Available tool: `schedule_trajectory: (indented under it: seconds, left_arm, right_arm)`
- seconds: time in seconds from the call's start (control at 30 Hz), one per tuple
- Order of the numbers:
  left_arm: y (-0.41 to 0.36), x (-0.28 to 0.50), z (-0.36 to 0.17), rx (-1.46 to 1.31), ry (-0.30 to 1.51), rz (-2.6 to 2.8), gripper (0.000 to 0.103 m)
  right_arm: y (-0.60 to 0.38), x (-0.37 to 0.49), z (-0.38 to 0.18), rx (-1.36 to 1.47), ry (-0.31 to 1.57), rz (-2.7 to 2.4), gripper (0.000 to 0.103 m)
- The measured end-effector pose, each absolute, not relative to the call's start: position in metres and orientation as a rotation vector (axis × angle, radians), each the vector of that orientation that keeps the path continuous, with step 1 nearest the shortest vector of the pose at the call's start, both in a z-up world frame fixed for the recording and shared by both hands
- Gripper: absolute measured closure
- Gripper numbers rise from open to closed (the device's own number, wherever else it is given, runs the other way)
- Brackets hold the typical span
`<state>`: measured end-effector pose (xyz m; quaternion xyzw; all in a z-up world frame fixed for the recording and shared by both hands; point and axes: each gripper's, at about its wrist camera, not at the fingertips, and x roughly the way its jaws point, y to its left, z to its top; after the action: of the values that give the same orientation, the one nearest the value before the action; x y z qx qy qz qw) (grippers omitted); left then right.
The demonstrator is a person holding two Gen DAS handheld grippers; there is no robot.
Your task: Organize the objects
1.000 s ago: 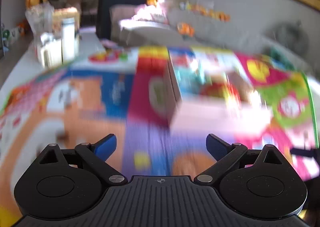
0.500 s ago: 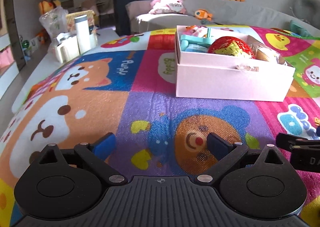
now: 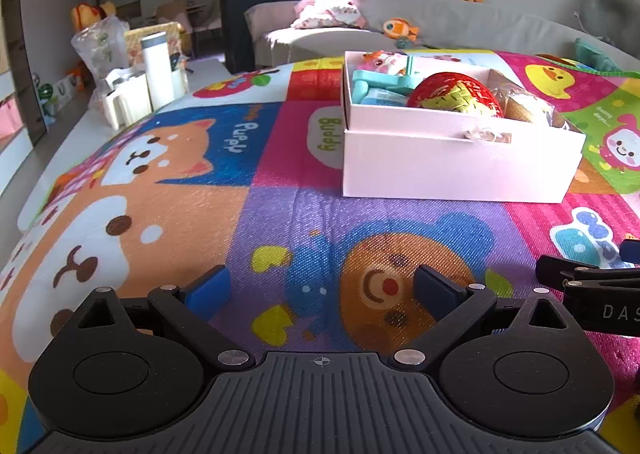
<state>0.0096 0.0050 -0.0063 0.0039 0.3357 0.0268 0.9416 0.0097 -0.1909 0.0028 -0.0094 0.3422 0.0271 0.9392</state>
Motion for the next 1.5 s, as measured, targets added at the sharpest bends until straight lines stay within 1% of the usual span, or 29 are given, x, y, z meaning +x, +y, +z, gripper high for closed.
schedule_trajectory:
  seconds: [1.5]
  left_arm:
    - [0.0082, 0.0114, -0.0066, -0.003, 0.685, 0.051, 0.002]
  right_arm:
    - [-0.1906, 0.0105, 0.0024, -0.016, 0.697, 0.054, 0.000]
